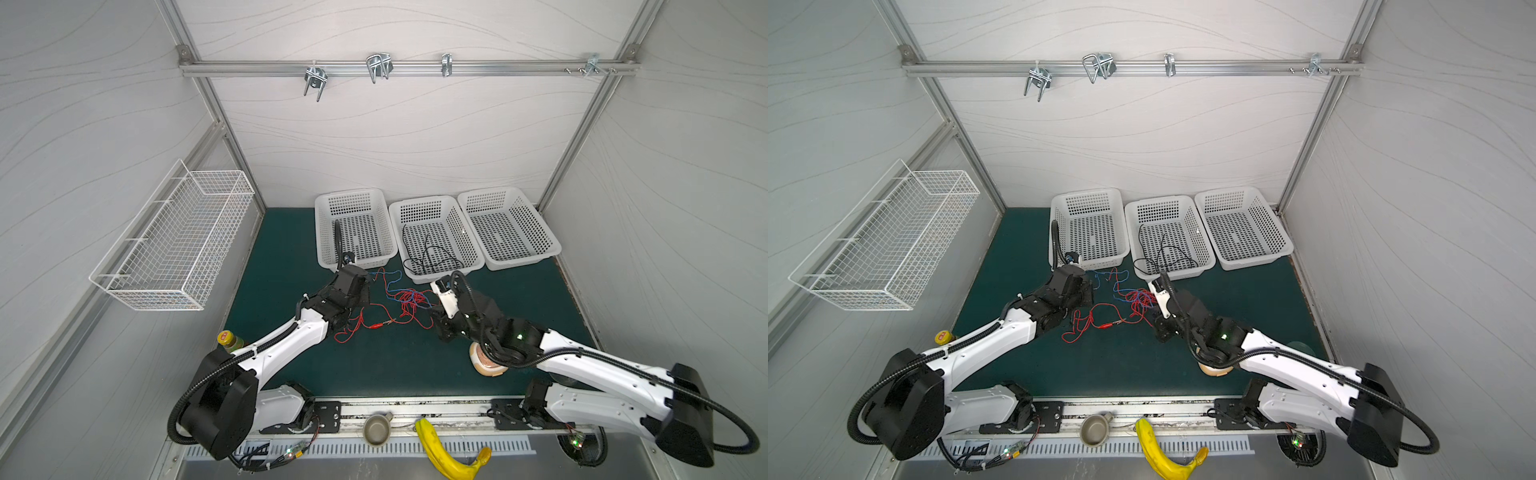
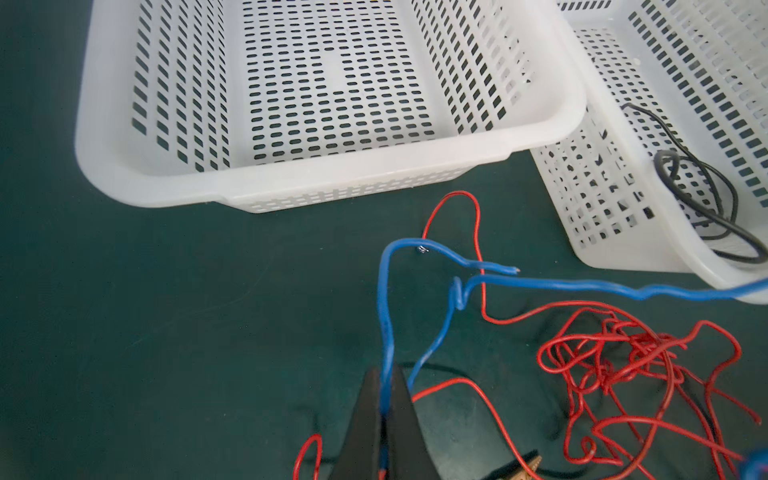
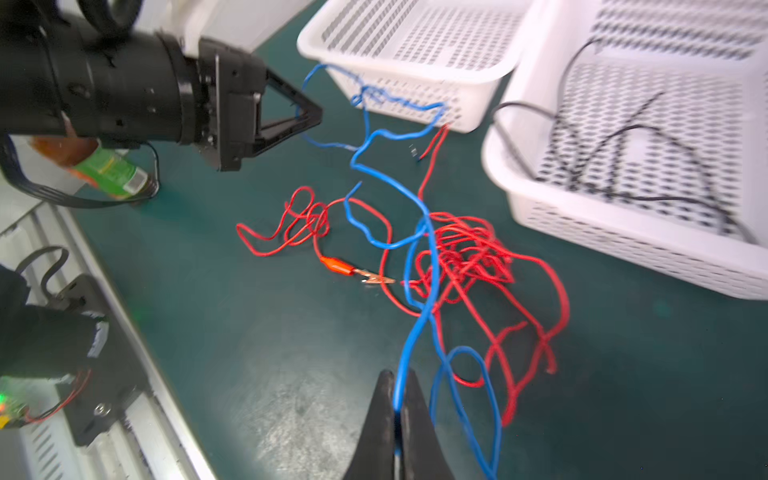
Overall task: Untangle the cables
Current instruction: 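Pull the blue wire away from the left gripper with the right gripper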
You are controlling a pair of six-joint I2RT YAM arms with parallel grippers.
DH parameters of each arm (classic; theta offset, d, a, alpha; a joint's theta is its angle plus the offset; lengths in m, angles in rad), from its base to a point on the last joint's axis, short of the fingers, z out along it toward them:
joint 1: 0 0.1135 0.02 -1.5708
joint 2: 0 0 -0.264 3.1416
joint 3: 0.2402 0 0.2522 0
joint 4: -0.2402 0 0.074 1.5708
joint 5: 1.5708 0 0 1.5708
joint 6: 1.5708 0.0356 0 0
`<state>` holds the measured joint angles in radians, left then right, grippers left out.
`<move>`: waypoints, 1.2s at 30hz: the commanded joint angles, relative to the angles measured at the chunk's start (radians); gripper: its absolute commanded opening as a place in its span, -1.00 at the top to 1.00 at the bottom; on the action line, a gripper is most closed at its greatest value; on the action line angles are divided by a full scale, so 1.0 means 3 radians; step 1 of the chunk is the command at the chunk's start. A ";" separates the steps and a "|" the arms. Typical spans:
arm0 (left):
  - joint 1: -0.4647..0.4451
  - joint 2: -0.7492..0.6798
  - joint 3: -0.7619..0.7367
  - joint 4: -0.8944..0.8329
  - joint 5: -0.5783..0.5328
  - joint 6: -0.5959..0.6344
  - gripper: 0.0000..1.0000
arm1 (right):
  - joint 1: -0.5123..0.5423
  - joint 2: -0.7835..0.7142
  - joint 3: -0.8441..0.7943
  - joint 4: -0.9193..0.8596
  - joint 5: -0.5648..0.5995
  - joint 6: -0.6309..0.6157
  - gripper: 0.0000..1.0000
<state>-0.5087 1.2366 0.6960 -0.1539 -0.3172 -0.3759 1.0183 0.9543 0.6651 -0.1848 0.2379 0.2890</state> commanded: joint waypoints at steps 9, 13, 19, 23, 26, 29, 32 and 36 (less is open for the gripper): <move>0.0242 -0.0041 0.0077 -0.0101 -0.0191 -0.0203 1.00 | -0.0645 -0.1603 -0.0419 -0.0597 0.0885 0.0238 1.00; 0.0309 -0.0046 0.0081 -0.0116 -0.0204 -0.0228 1.00 | -0.0713 -0.1840 -0.0414 -0.0784 0.1058 0.0231 1.00; 0.0354 -0.0052 0.0097 -0.0168 -0.0236 -0.0230 1.00 | -0.0720 -0.1857 -0.0282 -0.0933 0.1068 0.0058 1.00; 0.0370 -0.0086 0.0106 -0.0225 -0.0256 -0.0207 1.00 | -0.0720 -0.1817 -0.0154 -0.1032 0.1069 -0.0073 1.00; 0.0371 -0.0151 0.0050 -0.0085 -0.0043 -0.0154 1.00 | -0.0720 -0.1725 -0.0147 -0.0852 0.0668 -0.0176 1.00; 0.0369 -0.0204 0.0002 0.0081 0.0166 -0.0143 1.00 | -0.0720 -0.1488 -0.0152 -0.0670 0.0386 -0.0201 1.00; 0.0366 -0.0249 -0.0004 0.0162 0.0368 -0.0109 1.00 | -0.0720 -0.1174 -0.0132 -0.0448 0.0163 -0.0189 1.00; 0.0361 -0.0303 0.0019 0.0188 0.0573 -0.0061 1.00 | -0.0715 -0.0786 -0.0138 0.0002 -0.0047 -0.0138 1.00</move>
<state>-0.4061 1.1706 0.6952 -0.1444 -0.1947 -0.4126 0.8093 0.6743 0.6018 -0.3164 0.2840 0.2501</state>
